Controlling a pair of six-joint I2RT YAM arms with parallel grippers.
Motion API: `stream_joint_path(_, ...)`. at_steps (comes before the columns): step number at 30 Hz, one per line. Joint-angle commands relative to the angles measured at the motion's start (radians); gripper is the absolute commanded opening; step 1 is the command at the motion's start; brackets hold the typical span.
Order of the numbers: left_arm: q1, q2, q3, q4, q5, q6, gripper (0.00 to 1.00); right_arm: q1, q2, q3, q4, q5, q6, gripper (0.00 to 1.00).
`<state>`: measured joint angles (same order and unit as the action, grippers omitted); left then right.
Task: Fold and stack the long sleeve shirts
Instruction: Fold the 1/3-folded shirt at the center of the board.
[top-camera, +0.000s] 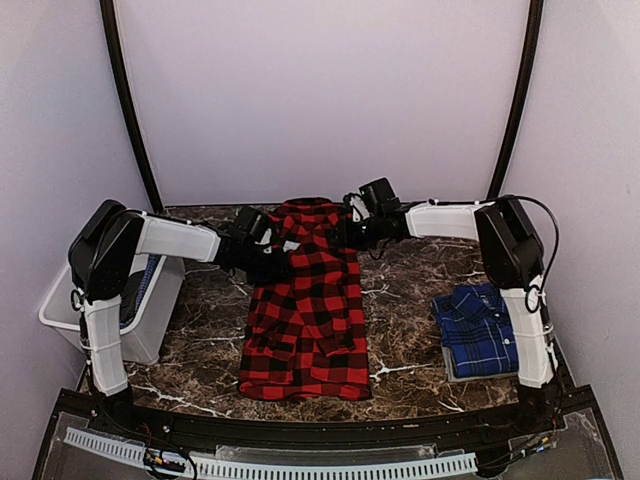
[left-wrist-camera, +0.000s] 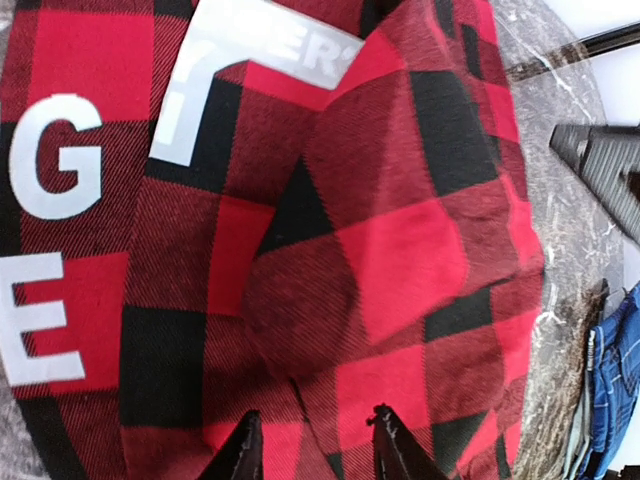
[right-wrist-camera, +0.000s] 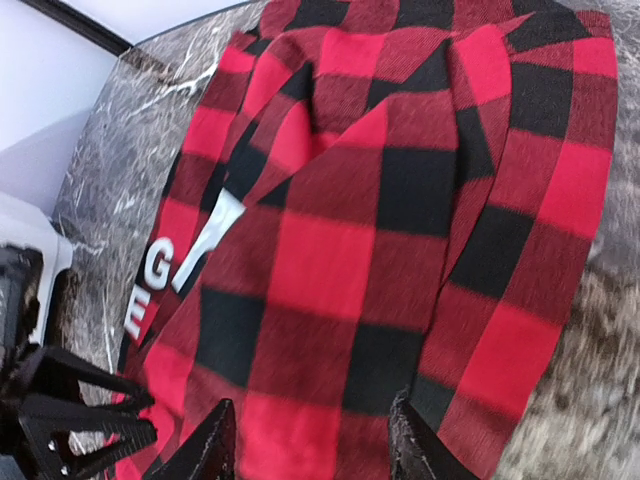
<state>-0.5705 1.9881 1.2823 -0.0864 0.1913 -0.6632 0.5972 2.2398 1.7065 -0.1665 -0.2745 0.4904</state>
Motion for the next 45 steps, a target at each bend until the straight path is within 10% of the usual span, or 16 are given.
stream_joint_path(1,0.026,0.041,0.046,0.047,0.024,-0.037,0.37,-0.042,0.104,0.123,0.007,-0.085,-0.001,0.49)
stream_joint_path(13,0.043,0.105,0.111,0.081,0.007,-0.077,0.36,-0.054,0.233,0.278,0.001,-0.130,0.021,0.45)
stream_joint_path(25,0.043,0.100,0.113,0.097,0.023,-0.116,0.00,-0.053,0.290,0.367,0.005,-0.162,0.015,0.43)
stream_joint_path(45,0.044,0.081,0.094,-0.052,-0.042,-0.152,0.00,-0.054,0.393,0.498,-0.066,-0.179,-0.033,0.44)
